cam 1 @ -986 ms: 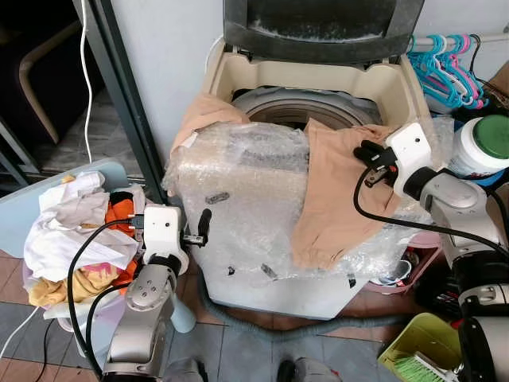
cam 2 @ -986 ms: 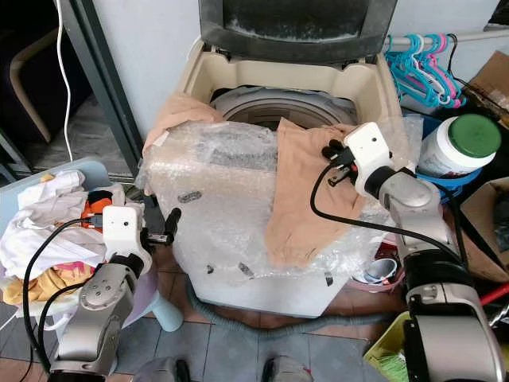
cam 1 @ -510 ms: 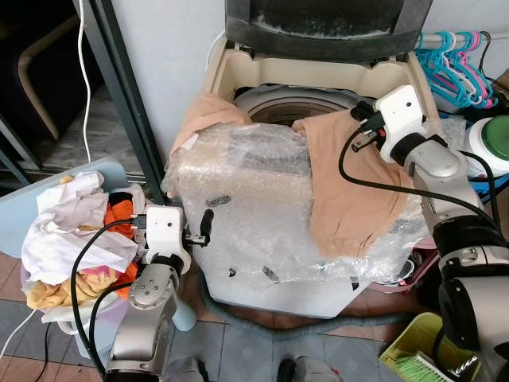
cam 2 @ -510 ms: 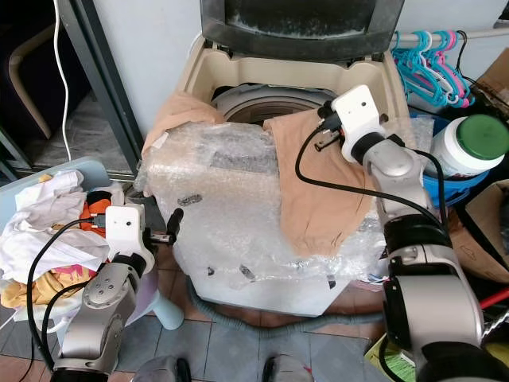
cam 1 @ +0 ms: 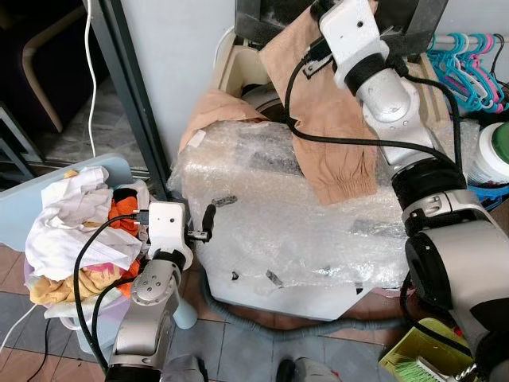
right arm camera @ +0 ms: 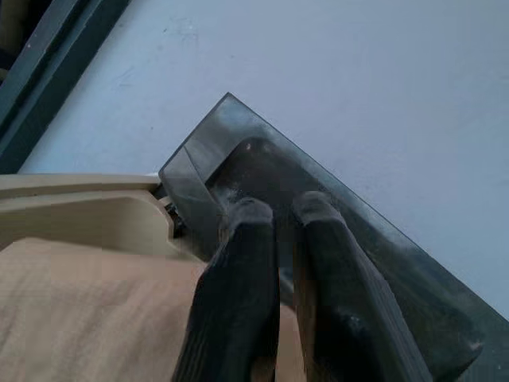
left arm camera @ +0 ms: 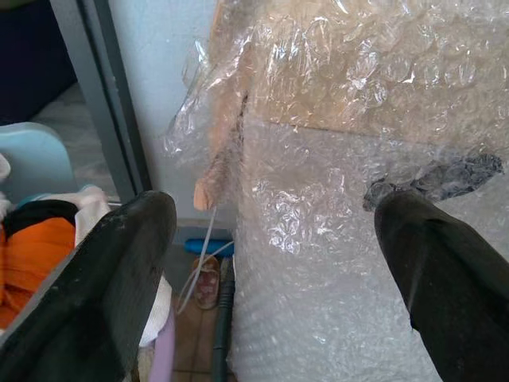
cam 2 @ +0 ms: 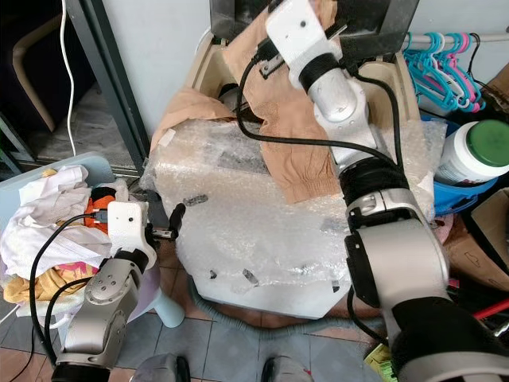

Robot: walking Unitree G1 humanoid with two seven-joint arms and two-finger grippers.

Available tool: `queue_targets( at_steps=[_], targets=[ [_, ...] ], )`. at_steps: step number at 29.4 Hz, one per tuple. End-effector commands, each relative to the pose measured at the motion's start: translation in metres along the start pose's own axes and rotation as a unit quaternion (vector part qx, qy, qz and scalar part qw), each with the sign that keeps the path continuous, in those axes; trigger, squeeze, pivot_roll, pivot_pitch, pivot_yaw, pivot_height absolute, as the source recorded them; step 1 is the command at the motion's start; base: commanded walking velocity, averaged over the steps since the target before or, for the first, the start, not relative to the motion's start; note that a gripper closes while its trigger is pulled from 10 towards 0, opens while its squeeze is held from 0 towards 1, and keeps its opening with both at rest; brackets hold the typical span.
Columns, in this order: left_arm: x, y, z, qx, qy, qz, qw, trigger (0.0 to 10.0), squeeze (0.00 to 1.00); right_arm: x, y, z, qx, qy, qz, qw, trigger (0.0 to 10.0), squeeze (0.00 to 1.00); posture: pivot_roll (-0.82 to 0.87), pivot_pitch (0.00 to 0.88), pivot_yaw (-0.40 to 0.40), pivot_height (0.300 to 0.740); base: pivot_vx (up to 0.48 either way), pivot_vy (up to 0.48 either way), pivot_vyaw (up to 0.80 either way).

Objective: Clothes washing

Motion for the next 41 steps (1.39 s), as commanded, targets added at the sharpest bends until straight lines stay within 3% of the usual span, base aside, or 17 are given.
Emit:
queue_targets(
  at_steps=[1,5,8,12,14,16,19,20,25,27,28,31,32,35,38,39,41],
  targets=[
    [-0.004,0.0,0.0,0.002,0.001,0.006,1.0,10.0,0.0,-0.003,-0.003,-0.021,-0.033,0.005,0.006,0.999,10.0,1.0,-0.06,0.012,-0.031,0.74,0.0,0.0,0.0],
    [-0.004,0.002,-0.003,-0.009,0.002,0.007,1.0,10.0,0.0,-0.011,-0.012,-0.032,-0.034,0.003,0.009,0.999,10.0,1.0,-0.07,0.012,-0.023,0.74,0.0,0.0,0.0],
    [-0.005,0.001,-0.003,-0.009,0.001,0.008,1.0,10.0,0.0,-0.02,-0.023,-0.035,0.01,0.048,0.009,0.999,10.0,1.0,-0.07,0.015,-0.022,0.74,0.0,0.0,0.0],
    [-0.005,0.0,-0.003,-0.007,-0.002,0.01,1.0,10.0,0.0,-0.032,-0.052,-0.009,0.155,0.098,0.016,0.983,10.0,1.0,-0.07,0.019,-0.024,0.74,0.0,0.0,0.0],
    [-0.006,0.0,-0.003,-0.007,-0.002,0.011,1.0,10.0,0.0,-0.035,-0.057,-0.005,0.173,0.104,0.021,0.979,10.0,1.0,-0.07,0.019,-0.024,0.74,0.0,0.0,0.0],
    [-0.006,0.001,-0.004,-0.009,-0.003,0.012,1.0,10.0,0.0,-0.045,-0.08,0.011,0.249,0.152,0.045,0.955,10.0,1.0,-0.08,0.019,-0.024,0.74,0.0,0.0,0.0],
    [-0.007,0.001,-0.004,-0.011,-0.003,0.013,1.0,10.0,0.0,-0.051,-0.101,0.026,0.313,0.194,0.063,0.928,10.0,1.0,-0.08,0.02,-0.02,0.74,0.0,0.0,0.0],
    [-0.007,0.002,-0.005,-0.012,-0.003,0.013,1.0,10.0,0.0,-0.061,-0.109,0.033,0.334,0.194,0.083,0.919,10.0,1.0,-0.08,0.021,-0.018,0.74,0.0,0.0,0.0],
    [-0.006,0.002,-0.004,-0.012,-0.002,0.012,1.0,10.0,0.0,-0.085,-0.117,0.044,0.343,0.156,0.14,0.916,10.0,1.0,-0.08,0.019,-0.019,0.74,0.0,0.0,0.0],
    [-0.006,0.002,-0.004,-0.011,-0.002,0.012,1.0,10.0,0.0,-0.088,-0.117,0.046,0.342,0.133,0.149,0.918,10.0,1.0,-0.07,0.018,-0.02,0.74,0.0,0.0,0.0],
    [-0.006,0.001,-0.002,-0.009,-0.002,0.012,1.0,10.0,0.0,-0.088,-0.107,0.043,0.307,0.132,0.155,0.93,10.0,1.0,-0.07,0.018,-0.023,0.74,0.0,0.0,0.0],
    [-0.006,0.001,-0.002,-0.007,-0.001,0.011,1.0,10.0,0.0,-0.086,-0.088,0.035,0.244,0.139,0.16,0.946,10.0,1.0,-0.06,0.018,-0.023,0.74,0.0,0.0,0.0],
    [-0.006,0.001,-0.001,-0.006,0.0,0.01,1.0,10.0,0.0,-0.086,-0.077,0.028,0.195,0.143,0.169,0.955,10.0,1.0,-0.07,0.018,-0.022,0.74,0.0,0.0,0.0],
    [-0.005,0.002,-0.001,-0.005,0.001,0.01,1.0,10.0,0.0,-0.086,-0.062,0.011,0.12,0.127,0.178,0.968,10.0,1.0,-0.06,0.017,-0.024,0.74,0.0,0.0,0.0],
    [-0.005,0.001,-0.001,-0.005,0.001,0.009,1.0,10.0,0.0,-0.072,-0.047,-0.013,0.045,0.126,0.147,0.98,10.0,1.0,-0.06,0.018,-0.024,0.74,0.0,0.0,0.0],
    [-0.005,0.001,-0.001,-0.005,0.001,0.009,1.0,10.0,0.0,-0.072,-0.047,-0.013,0.045,0.126,0.147,0.98,10.0,1.0,-0.06,0.018,-0.024,0.74,0.0,0.0,0.0],
    [-0.005,0.001,-0.001,-0.004,0.001,0.01,1.0,10.0,0.0,-0.054,-0.035,-0.035,-0.022,0.113,0.113,0.987,10.0,1.0,-0.06,0.018,-0.025,0.74,0.0,0.0,0.0]
  ],
)
Point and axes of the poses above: a point about 5 cm out from each wrist's last joint towards the gripper, its own y axis pointing out of the wrist towards the gripper, its own x axis along the axis of the wrist's last joint, z = x × y, the point moved 4 cm from there along y, pointing out of the wrist towards the gripper, and after that the axes turned 3 degrees about -y, right-handed, at the moved point
